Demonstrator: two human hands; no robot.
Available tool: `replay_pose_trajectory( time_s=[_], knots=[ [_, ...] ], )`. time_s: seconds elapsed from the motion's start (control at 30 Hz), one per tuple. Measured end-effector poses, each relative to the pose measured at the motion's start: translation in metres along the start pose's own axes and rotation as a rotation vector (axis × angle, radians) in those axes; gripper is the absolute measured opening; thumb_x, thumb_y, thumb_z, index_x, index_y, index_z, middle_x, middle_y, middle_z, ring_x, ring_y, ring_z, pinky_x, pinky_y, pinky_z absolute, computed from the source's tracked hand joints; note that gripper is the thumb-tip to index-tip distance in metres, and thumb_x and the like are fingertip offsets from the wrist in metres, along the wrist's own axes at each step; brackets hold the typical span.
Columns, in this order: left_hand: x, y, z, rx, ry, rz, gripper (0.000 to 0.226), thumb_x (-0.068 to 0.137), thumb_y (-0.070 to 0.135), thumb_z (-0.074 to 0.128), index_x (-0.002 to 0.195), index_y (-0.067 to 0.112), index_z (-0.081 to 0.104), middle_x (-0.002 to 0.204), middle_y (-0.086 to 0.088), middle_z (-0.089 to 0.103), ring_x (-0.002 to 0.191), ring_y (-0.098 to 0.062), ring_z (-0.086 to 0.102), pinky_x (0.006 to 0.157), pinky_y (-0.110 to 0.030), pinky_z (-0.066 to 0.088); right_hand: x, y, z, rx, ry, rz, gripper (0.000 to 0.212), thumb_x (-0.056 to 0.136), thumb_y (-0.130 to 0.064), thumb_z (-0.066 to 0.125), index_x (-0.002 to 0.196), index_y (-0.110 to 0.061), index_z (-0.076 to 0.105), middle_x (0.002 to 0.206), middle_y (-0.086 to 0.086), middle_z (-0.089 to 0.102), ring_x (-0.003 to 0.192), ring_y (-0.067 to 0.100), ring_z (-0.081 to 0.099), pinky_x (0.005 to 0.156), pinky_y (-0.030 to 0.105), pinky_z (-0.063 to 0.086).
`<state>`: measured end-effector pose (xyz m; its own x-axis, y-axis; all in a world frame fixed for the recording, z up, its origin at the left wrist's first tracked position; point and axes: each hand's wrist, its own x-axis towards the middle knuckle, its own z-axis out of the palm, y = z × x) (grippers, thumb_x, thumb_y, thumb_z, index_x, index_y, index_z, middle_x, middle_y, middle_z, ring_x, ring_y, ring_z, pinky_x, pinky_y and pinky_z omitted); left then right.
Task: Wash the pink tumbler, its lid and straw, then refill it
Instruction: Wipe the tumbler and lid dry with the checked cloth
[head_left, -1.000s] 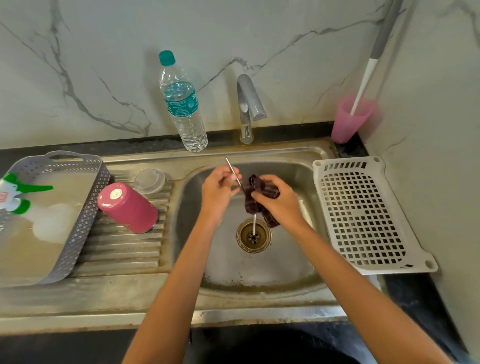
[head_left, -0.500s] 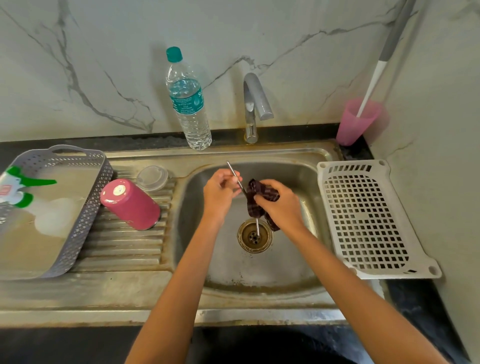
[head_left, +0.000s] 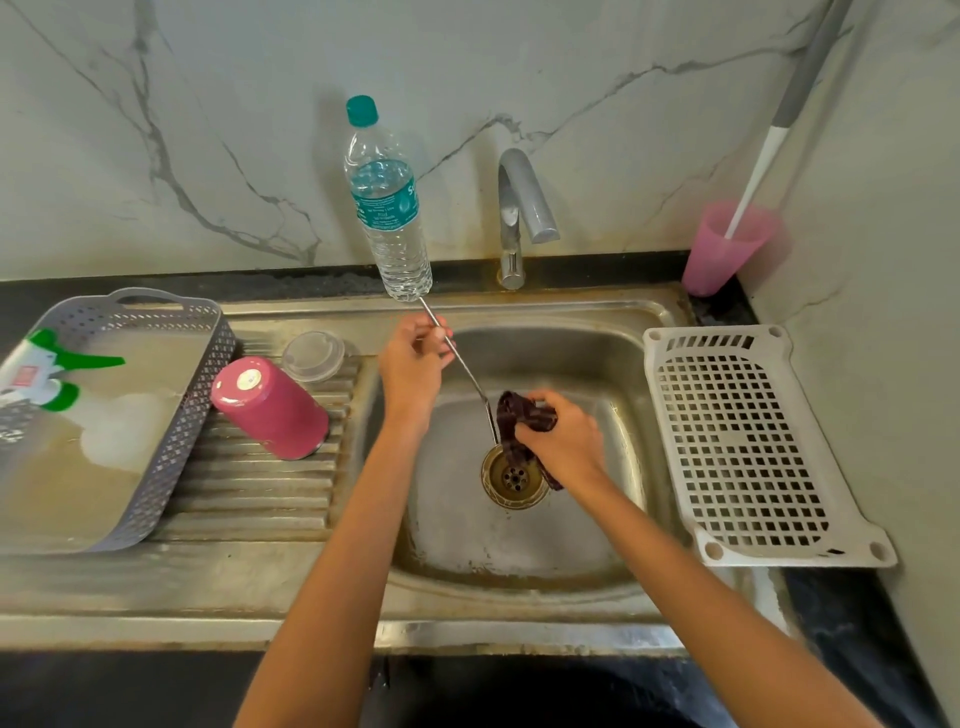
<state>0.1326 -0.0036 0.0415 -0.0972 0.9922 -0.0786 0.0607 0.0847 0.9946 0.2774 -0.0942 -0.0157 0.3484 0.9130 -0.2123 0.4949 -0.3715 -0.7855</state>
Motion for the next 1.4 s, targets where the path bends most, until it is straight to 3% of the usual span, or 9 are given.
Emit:
replay_pose_trajectory(
  time_s=[0.17, 0.33, 0.53, 0.67, 0.77, 0.9, 1.03, 1.27, 1.4],
  knots=[
    [-0.011, -0.010, 0.011, -0.062, -0.044, -0.045, 0.021, 0.098, 0.003, 0.052, 0.092, 0.022, 0.057, 0.094, 0.000, 0.067, 0.091, -0.011, 0.066, 0.081, -0.025, 0.058, 0.006, -0.030, 0.002, 0.104, 0.096, -0.173, 0.032, 0.078, -0.025, 0.072, 0.107, -0.035, 0.064, 0.101, -0.011, 0.064, 0.091, 0.005, 0.057, 0.077, 0.022, 0.043],
    [0.020, 0.005, -0.024, -0.190, 0.132, 0.001, 0.018, 0.097, 0.001, 0.051, 0.093, 0.018, 0.056, 0.098, -0.001, 0.064, 0.093, -0.015, 0.065, 0.087, -0.034, 0.058, 0.010, -0.003, 0.009, -0.005, -0.051, 0.006, 0.035, 0.079, -0.024, 0.073, 0.111, -0.033, 0.064, 0.106, -0.008, 0.068, 0.096, 0.010, 0.061, 0.080, 0.021, 0.044],
    [0.059, 0.028, -0.030, 0.146, 0.120, 0.291, 0.017, 0.094, 0.008, 0.061, 0.099, 0.024, 0.064, 0.099, 0.005, 0.067, 0.094, -0.011, 0.065, 0.087, -0.029, 0.056, 0.011, 0.013, 0.011, -0.013, -0.076, 0.069, 0.036, 0.081, -0.028, 0.072, 0.116, -0.031, 0.063, 0.105, -0.007, 0.066, 0.095, 0.010, 0.058, 0.083, 0.028, 0.050],
    [0.084, 0.032, -0.024, 0.632, 0.018, 0.736, 0.015, 0.092, 0.009, 0.061, 0.105, 0.008, 0.069, 0.101, -0.002, 0.069, 0.092, -0.018, 0.064, 0.085, -0.028, 0.050, 0.017, 0.015, 0.015, 0.062, -0.092, 0.044, 0.034, 0.079, -0.030, 0.074, 0.111, -0.033, 0.064, 0.101, -0.010, 0.066, 0.097, 0.010, 0.061, 0.089, 0.034, 0.053],
    [0.102, 0.020, -0.023, 1.028, -0.082, 0.887, 0.016, 0.091, 0.006, 0.061, 0.105, 0.008, 0.068, 0.100, -0.011, 0.068, 0.089, -0.029, 0.063, 0.071, -0.042, 0.056, 0.020, 0.017, 0.016, 0.076, -0.088, 0.046, 0.033, 0.079, -0.029, 0.075, 0.110, -0.034, 0.064, 0.100, -0.010, 0.066, 0.099, 0.012, 0.062, 0.090, 0.036, 0.053],
    [0.119, 0.000, -0.026, 1.349, -0.201, 0.770, 0.030, 0.086, -0.004, 0.060, 0.114, 0.006, 0.064, 0.106, -0.017, 0.064, 0.101, -0.036, 0.060, 0.069, -0.048, 0.054, 0.022, 0.020, 0.017, 0.103, -0.083, 0.047, 0.032, 0.079, -0.028, 0.075, 0.108, -0.035, 0.064, 0.099, -0.011, 0.065, 0.098, 0.011, 0.062, 0.088, 0.032, 0.052],
    [0.137, -0.015, -0.036, 1.554, -0.235, 0.610, 0.034, 0.086, -0.008, 0.057, 0.116, 0.007, 0.061, 0.110, -0.015, 0.062, 0.106, -0.033, 0.058, 0.072, -0.045, 0.052, 0.028, 0.023, 0.017, 0.161, -0.095, 0.065, 0.030, 0.079, -0.028, 0.076, 0.101, -0.040, 0.060, 0.097, -0.013, 0.065, 0.096, 0.010, 0.062, 0.084, 0.026, 0.050],
    [0.157, -0.029, -0.041, 1.779, -0.266, 0.475, 0.033, 0.086, -0.009, 0.058, 0.114, 0.009, 0.062, 0.108, -0.010, 0.063, 0.107, -0.028, 0.059, 0.078, -0.037, 0.053, 0.042, 0.025, 0.016, 0.222, -0.070, 0.118, 0.032, 0.079, -0.031, 0.076, 0.105, -0.039, 0.060, 0.100, -0.009, 0.065, 0.096, 0.011, 0.062, 0.083, 0.030, 0.053],
    [0.159, -0.039, -0.041, 1.798, -0.253, 0.385, 0.034, 0.089, -0.007, 0.057, 0.117, 0.011, 0.063, 0.112, -0.009, 0.065, 0.110, -0.026, 0.060, 0.083, -0.037, 0.053, 0.044, 0.021, 0.013, 0.271, -0.060, 0.122, 0.032, 0.080, -0.029, 0.075, 0.104, -0.040, 0.059, 0.098, -0.012, 0.063, 0.094, 0.008, 0.060, 0.075, 0.020, 0.047]
  ],
)
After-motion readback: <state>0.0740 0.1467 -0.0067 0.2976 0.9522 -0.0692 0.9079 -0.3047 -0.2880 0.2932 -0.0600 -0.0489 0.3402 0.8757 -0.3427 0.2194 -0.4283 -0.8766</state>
